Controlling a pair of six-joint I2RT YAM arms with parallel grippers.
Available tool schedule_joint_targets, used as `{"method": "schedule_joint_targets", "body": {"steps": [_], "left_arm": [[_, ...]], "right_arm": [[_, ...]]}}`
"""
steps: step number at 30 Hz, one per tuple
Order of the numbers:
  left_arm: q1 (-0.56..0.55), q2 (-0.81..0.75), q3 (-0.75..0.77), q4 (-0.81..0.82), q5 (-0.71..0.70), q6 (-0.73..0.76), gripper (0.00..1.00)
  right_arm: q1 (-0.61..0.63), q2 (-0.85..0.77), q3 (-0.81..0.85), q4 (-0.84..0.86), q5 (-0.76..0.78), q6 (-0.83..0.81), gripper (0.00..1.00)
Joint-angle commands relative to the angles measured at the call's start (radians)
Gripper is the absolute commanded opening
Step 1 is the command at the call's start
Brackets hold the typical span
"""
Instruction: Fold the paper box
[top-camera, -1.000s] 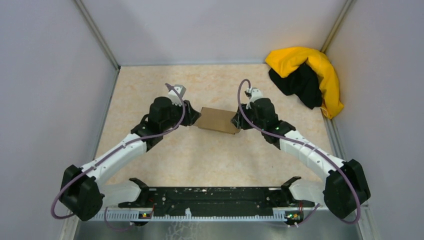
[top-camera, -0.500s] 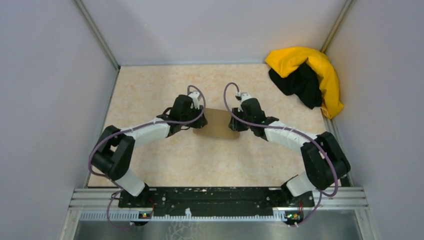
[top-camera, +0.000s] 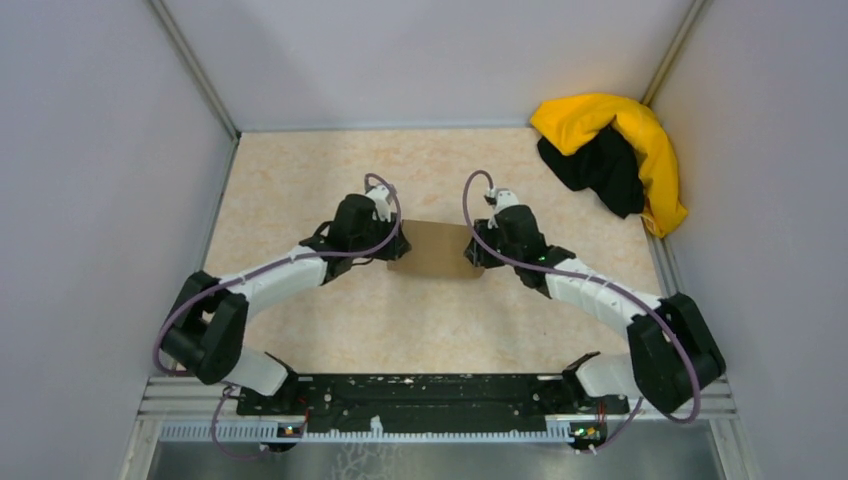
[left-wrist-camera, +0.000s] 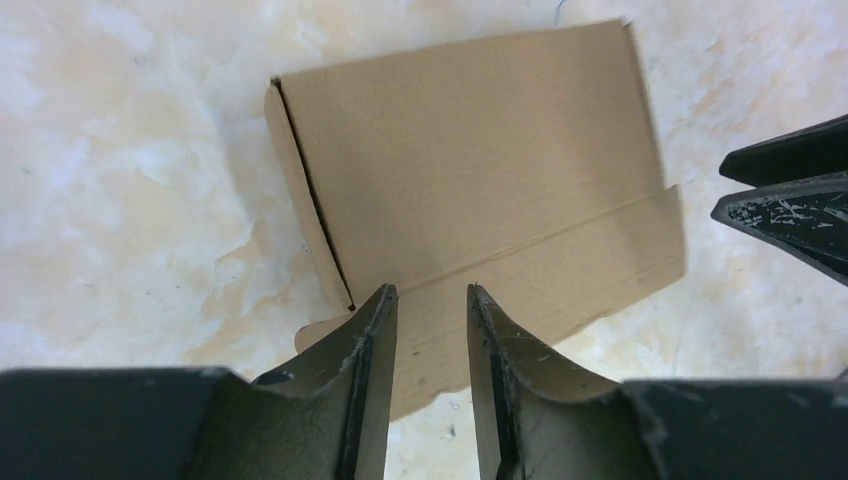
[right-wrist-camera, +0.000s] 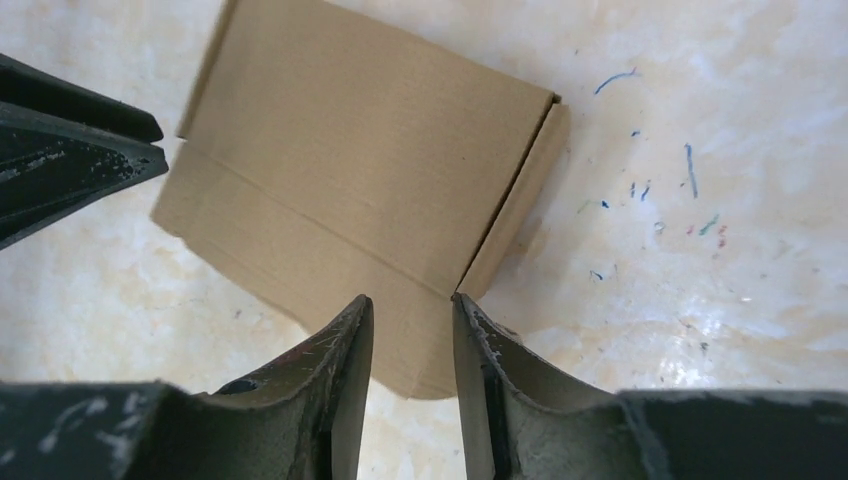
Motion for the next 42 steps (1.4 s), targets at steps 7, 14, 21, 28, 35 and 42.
{"method": "schedule_joint_targets", "body": {"steps": [7, 14, 21, 28, 35, 42], "left_arm": [[-0.006, -0.383, 0.083, -0.266, -0.042, 0.013, 0.53], [-0.007, -0.621, -0.098, -0.388, 0.004, -0.103, 0.99], [-0.007, -0.794, -0.230, -0.438, -0.026, -0.161, 0.99], [-0.001, -0.726, -0.309, -0.168, -0.033, -0.221, 0.99], [0.029, -0.365, -0.231, 0.117, 0.046, -0.167, 0.99], [0.096, -0.209, -0.190, 0.258, 0.153, -0.132, 0.99]], "right_arm": [[-0.012, -0.440, -0.005, -0.251, 0.065, -0.004, 0.98], [-0.012, -0.716, -0.130, -0.349, 0.052, 0.217, 0.99], [-0.012, -0.699, -0.139, -0.276, -0.070, 0.258, 0.99], [-0.088, -0.478, -0.201, 0.011, -0.261, 0.285, 0.99], [-0.287, -0.282, -0.284, 0.323, -0.430, 0.305, 0.99], [-0.363, -0.016, -0.268, 0.664, -0.639, 0.369, 0.99]]}}
